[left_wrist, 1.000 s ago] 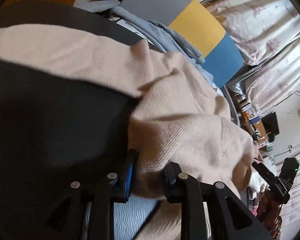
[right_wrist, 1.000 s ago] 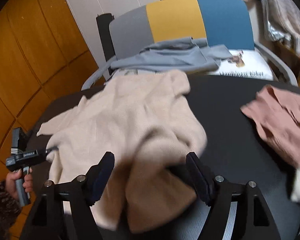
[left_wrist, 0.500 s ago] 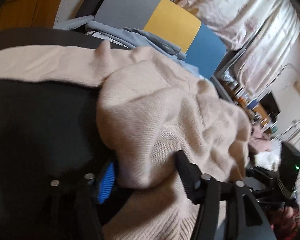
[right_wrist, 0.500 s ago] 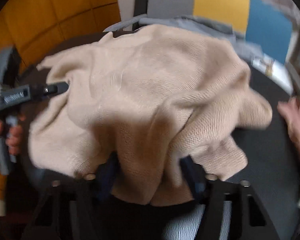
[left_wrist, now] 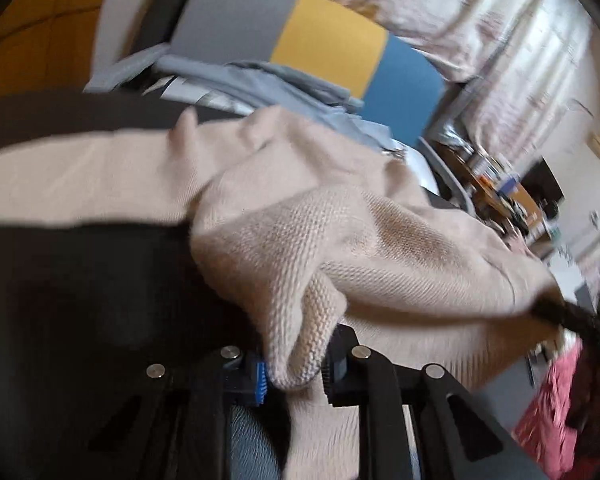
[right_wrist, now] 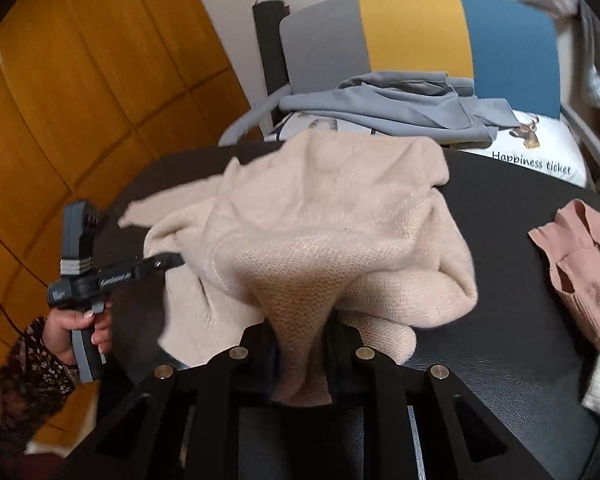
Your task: Fold clothes
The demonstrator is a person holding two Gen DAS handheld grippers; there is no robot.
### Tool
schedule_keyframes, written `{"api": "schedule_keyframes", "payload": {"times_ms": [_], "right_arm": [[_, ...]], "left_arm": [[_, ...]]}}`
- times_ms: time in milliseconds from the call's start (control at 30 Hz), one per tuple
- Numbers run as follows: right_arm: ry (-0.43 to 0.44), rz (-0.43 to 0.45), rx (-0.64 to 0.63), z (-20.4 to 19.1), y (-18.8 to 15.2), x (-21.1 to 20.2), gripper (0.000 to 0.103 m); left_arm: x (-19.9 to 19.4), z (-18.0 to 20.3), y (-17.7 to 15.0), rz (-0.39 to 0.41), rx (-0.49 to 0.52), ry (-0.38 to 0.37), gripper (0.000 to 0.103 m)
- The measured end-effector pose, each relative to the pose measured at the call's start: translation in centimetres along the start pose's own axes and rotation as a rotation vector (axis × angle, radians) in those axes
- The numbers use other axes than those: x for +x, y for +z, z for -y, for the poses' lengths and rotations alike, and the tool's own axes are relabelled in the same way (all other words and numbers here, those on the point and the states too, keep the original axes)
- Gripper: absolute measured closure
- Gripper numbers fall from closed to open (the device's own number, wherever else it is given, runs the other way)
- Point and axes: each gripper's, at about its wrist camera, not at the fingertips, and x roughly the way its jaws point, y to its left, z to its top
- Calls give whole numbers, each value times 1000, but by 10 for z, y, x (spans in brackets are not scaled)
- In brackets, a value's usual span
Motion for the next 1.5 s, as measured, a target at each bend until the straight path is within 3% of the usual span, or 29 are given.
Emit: {"api": "schedule_keyframes", "payload": {"times_ms": [133,267,333,433,533,700,867,1033,1167,1233,1300,1400,1500], "right_arm": [[53,-31,42,3,7,-7,84],[161,-57,96,3,18,-16,84],[204,-63,114,2,19,-19,84],[244,-103,108,-7,8,-6,84],[241,-194,91,-20,-14,32,84],[220,-304,73,-33,-44,103,82],[222,-262,16,-41,-35,121,82],[211,-227,20,-28,-30,89,71],[192,-174,19,-12,-24,47,60],[124,-131,60,8,-19,34,54],[-1,-70,108,30,-14,22,44],[-71,-84,137,48,-14,36,44],[-141,-98,166,65,-14,49,44]], "left_arm": [[-28,4,14,-70,2,-47,85],[-49,-3,29,-160,-76,-127,85],[-57,-10,35,-198,-91,-122,85],[-53,-30,32,-266,-35,26,84],[-23,-54,9,-381,19,246,84],[-5,-63,-20,-334,15,280,79],[-23,-67,-24,-321,-30,287,79],[-56,-60,-18,-286,31,381,79],[-74,-49,7,-154,21,378,79],[-64,-40,25,-106,55,406,79],[-47,-41,42,-60,50,418,79],[-10,-57,70,-11,-31,389,78],[40,-74,94,-23,-33,435,78]]}}
